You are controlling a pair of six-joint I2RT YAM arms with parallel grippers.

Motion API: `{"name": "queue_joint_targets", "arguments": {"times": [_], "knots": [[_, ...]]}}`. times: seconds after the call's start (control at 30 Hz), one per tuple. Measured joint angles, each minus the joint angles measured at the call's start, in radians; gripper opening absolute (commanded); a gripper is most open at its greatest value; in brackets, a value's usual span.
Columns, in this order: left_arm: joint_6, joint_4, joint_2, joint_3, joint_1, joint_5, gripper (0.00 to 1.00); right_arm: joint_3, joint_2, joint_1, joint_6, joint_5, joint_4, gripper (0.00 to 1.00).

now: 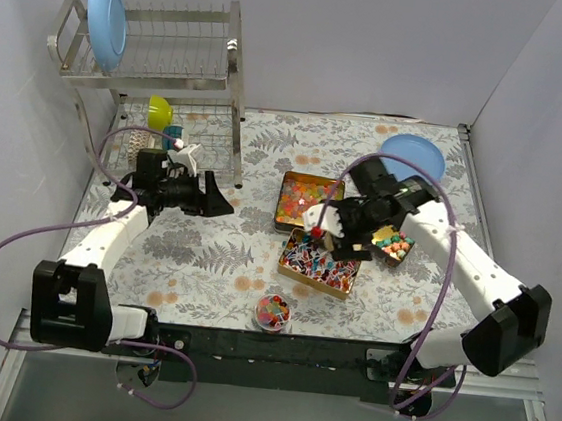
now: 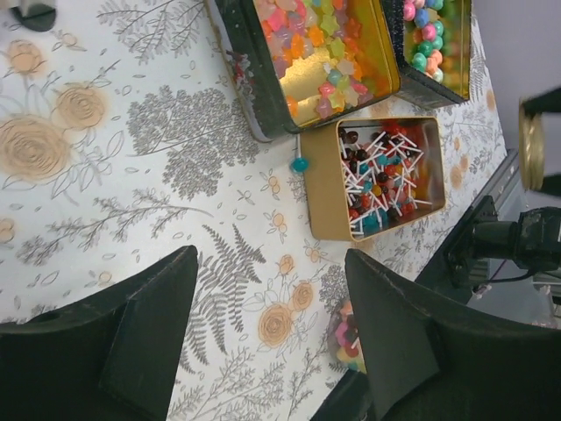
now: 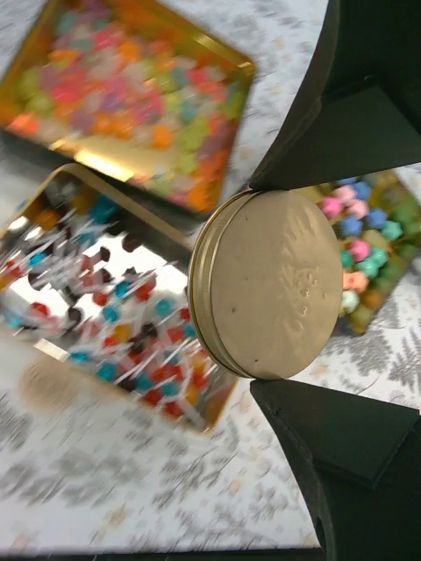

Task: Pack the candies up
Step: Pick up the bottle lid at the center of the board, then close the bottle lid on the packing bottle.

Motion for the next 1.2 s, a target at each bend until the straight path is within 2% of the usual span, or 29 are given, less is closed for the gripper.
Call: {"name": "queue_joint_targets", "arguments": {"times": [0.17, 0.43, 0.57, 0.87, 1.2], "knots": [[0.029, -0.083, -0.087, -0.003, 0.072, -0.05, 0.69, 0.013, 0.1, 0.308, 0.12, -0.002, 0.019, 0.8], [0.004, -0.094, -0.128, -0.018, 0.206, -0.098, 0.69, 0.013, 0.211, 0.58, 0.191, 0.033, 0.069, 0.8], [-0.004, -0.09, -0.139, -0.021, 0.236, -0.113, 0.69, 0.017, 0.276, 0.647, 0.212, 0.046, 0.087, 0.8], [-0.015, -0.06, -0.188, -0.04, 0.266, -0.117, 0.69, 0.097, 0.406, 0.711, 0.239, 0.062, 0.123, 0.8], [-0.023, -0.053, -0.209, -0.052, 0.292, -0.116, 0.69, 0.129, 0.434, 0.74, 0.253, 0.038, 0.13, 0.81]]}}
